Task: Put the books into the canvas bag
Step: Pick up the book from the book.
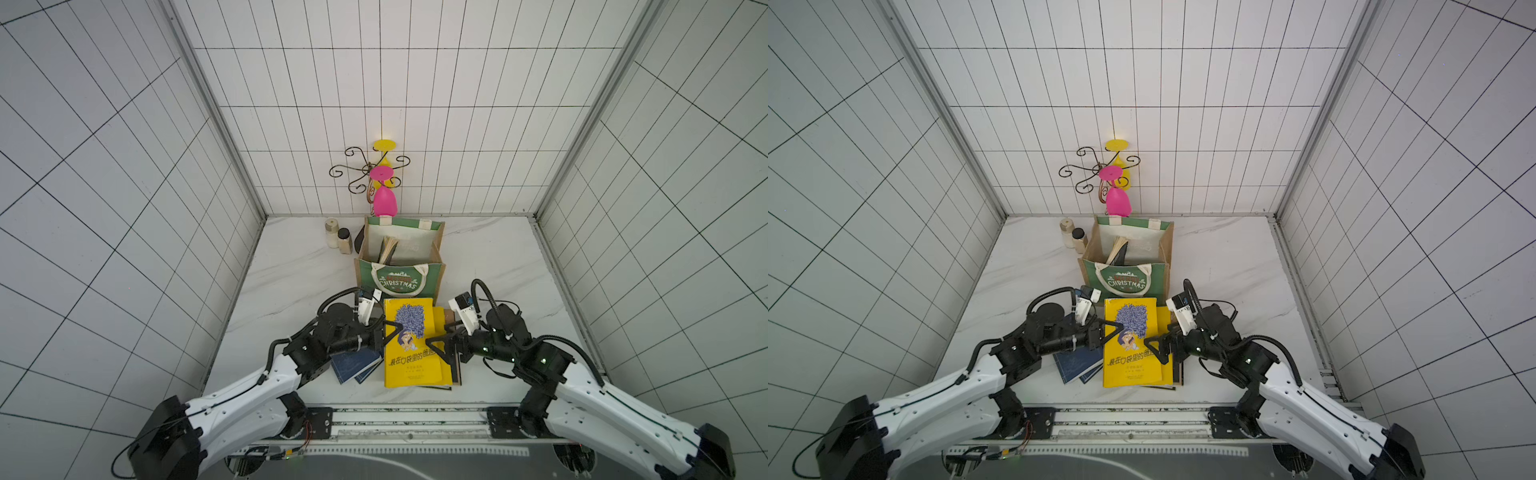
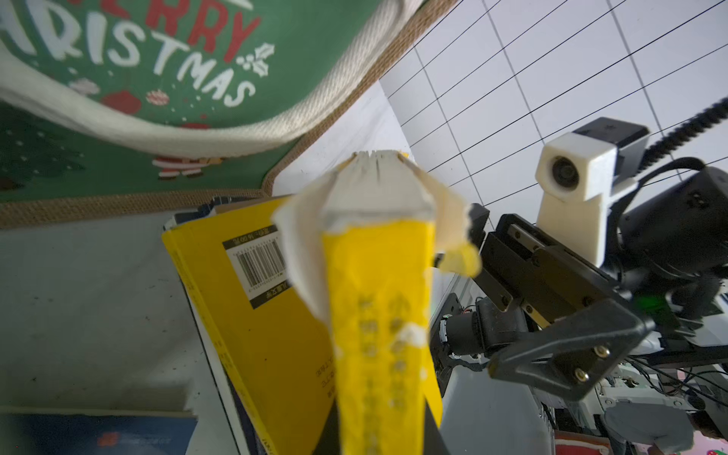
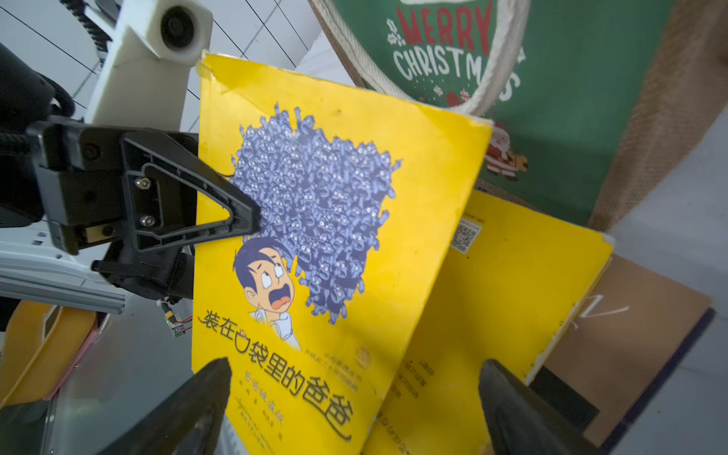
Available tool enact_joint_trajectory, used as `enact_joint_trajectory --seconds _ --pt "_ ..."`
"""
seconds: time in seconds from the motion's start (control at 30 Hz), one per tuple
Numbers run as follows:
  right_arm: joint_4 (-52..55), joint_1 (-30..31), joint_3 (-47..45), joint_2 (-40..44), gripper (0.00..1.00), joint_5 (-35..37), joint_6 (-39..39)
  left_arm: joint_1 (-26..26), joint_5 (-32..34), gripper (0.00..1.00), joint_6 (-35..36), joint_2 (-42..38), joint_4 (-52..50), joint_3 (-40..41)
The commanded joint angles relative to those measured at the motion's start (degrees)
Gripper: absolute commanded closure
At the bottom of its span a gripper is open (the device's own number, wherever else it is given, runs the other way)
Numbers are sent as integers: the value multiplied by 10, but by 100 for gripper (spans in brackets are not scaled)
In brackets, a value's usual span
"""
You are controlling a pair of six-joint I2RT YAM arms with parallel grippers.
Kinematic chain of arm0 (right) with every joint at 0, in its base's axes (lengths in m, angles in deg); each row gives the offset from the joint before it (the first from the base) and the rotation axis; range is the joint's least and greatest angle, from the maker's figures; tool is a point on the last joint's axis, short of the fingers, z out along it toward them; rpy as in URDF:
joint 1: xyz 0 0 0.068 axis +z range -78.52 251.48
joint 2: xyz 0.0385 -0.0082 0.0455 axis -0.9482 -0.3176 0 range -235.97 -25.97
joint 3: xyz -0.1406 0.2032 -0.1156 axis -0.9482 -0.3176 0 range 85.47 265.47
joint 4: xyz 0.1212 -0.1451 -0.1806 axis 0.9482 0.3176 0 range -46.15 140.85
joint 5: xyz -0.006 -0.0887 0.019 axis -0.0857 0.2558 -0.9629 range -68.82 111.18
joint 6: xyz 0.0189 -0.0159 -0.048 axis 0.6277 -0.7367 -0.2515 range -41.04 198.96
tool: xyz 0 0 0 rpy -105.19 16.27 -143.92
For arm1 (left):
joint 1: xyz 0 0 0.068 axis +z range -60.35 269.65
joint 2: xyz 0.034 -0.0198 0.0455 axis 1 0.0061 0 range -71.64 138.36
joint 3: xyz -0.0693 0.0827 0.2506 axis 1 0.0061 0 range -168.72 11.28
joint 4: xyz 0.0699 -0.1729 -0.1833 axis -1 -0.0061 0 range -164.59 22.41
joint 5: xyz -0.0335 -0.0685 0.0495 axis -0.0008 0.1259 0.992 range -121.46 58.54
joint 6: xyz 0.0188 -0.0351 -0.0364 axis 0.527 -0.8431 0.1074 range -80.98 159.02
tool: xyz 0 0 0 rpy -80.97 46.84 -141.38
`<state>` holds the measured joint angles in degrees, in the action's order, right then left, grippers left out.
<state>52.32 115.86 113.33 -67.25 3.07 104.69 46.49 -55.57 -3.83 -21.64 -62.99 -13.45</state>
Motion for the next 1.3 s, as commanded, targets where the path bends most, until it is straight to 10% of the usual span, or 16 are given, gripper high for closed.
enact_joint_trajectory --seconds 0.0,0.5,0.73,0.8,0.93,1.27 --pt "-54 -18 20 34 1 -88 -22 6 -32 100 36 -82 51 23" --pt "-265 -3 -6 -18 2 -219 28 4 -144 100 30 -172 159 36" --pt "-313 -1 9 -54 100 -237 41 2 -155 100 37 -179 143 30" --pt "-293 -2 22 -59 100 -251 29 2 -153 94 40 -184 124 21" --pt "-227 -7 58 -74 100 -302 -26 2 -157 41 102 -154 -67 -81" --pt "-147 -8 124 -127 100 -383 -117 2 -83 37 303 -14 -507 -339"
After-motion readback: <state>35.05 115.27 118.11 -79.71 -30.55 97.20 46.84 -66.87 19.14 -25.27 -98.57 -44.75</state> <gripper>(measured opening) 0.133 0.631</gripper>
